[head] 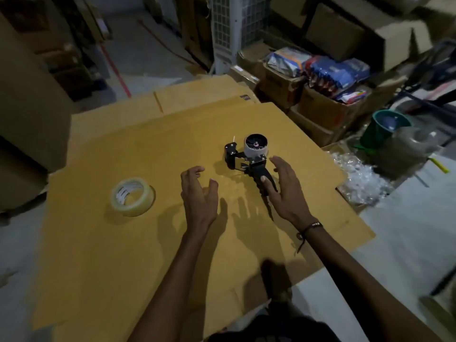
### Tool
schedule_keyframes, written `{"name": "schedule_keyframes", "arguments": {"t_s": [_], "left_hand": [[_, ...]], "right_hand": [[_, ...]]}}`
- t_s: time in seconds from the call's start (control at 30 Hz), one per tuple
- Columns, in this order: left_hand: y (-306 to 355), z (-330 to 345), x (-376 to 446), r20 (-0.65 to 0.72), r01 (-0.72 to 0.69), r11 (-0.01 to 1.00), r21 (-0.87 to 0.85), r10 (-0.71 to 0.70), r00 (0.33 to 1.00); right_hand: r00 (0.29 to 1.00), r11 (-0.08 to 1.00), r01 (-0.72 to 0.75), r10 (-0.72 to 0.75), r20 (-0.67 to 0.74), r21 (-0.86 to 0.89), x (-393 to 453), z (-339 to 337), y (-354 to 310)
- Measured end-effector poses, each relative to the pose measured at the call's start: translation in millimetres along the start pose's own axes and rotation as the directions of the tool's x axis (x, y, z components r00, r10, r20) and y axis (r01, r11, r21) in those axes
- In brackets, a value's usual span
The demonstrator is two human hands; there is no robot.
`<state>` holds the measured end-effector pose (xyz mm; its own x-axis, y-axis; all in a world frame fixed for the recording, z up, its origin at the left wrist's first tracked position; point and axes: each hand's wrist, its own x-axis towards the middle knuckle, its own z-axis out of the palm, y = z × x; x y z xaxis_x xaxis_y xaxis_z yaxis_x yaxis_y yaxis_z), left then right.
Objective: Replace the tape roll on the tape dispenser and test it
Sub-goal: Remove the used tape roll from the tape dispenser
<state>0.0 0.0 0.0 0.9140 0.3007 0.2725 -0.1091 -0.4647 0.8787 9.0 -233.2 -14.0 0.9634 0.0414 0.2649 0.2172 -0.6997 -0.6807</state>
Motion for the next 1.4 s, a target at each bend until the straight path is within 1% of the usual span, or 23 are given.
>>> {"name": "schedule_keyframes", "arguments": {"t_s": [0.07,0.17,0.23,0.3,0.47,0.73,0.87,0.97,1.1,1.17,1.27,1.33,1.4], "left_hand": [[2,10,1,-0.024,0.032,0.999,0.033,-0.031,0.999],[5,23,-3,-0.052,0.074,0.996,0.05,-0.072,0.996],[8,34,-7,-0.091,0.1,0.993,0.062,-0.094,0.991],[10,45,-11,-0.118,0.116,0.989,0.088,-0.105,0.987],[15,71,-22,-0.161,0.156,0.981,0.12,-0.136,0.978],[21,88,-30,-0.118,0.143,0.977,0.161,-0.124,0.985],[17,89,-19,-0.066,0.12,0.975,0.185,-0.11,0.992],[12,89,-2,0.028,0.055,0.975,0.214,-0.062,0.998],[7,88,15,0.154,0.029,0.972,0.233,-0.066,0.986],[5,87,17,0.164,-0.014,0.973,0.232,-0.025,0.986],[3,81,13,0.14,-0.046,0.976,0.214,0.016,0.99],[1,75,10,0.137,-0.061,0.973,0.225,0.031,0.99],[-2,65,6,0.139,-0.062,0.976,0.21,0.033,0.99]], "right_hand": [[0.999,1.0,-0.017,0.017,0.032,0.004,7,1,8],[0.991,0.998,-0.027,0.033,0.132,-0.051,11,12,19],[0.987,0.998,0.023,-0.014,0.16,-0.056,13,17,28],[0.982,0.997,0.069,-0.064,0.179,-0.024,16,16,39],[0.971,0.994,0.101,-0.105,0.216,0.031,16,10,53],[0.943,0.979,0.165,-0.191,0.271,0.118,-23,-21,67],[0.962,0.982,0.113,-0.147,0.231,0.153,-13,-26,65],[0.977,0.988,0.076,-0.1,0.187,0.131,9,-17,61],[0.983,0.985,-0.053,0.023,0.18,0.166,23,-2,52],[0.986,0.984,-0.086,0.061,0.156,0.155,20,3,45],[0.99,0.985,-0.12,0.109,0.091,0.127,14,7,35],[0.988,0.985,-0.136,0.127,0.082,0.11,12,9,29],[0.986,0.979,-0.154,0.143,0.089,0.132,10,13,21]]}}
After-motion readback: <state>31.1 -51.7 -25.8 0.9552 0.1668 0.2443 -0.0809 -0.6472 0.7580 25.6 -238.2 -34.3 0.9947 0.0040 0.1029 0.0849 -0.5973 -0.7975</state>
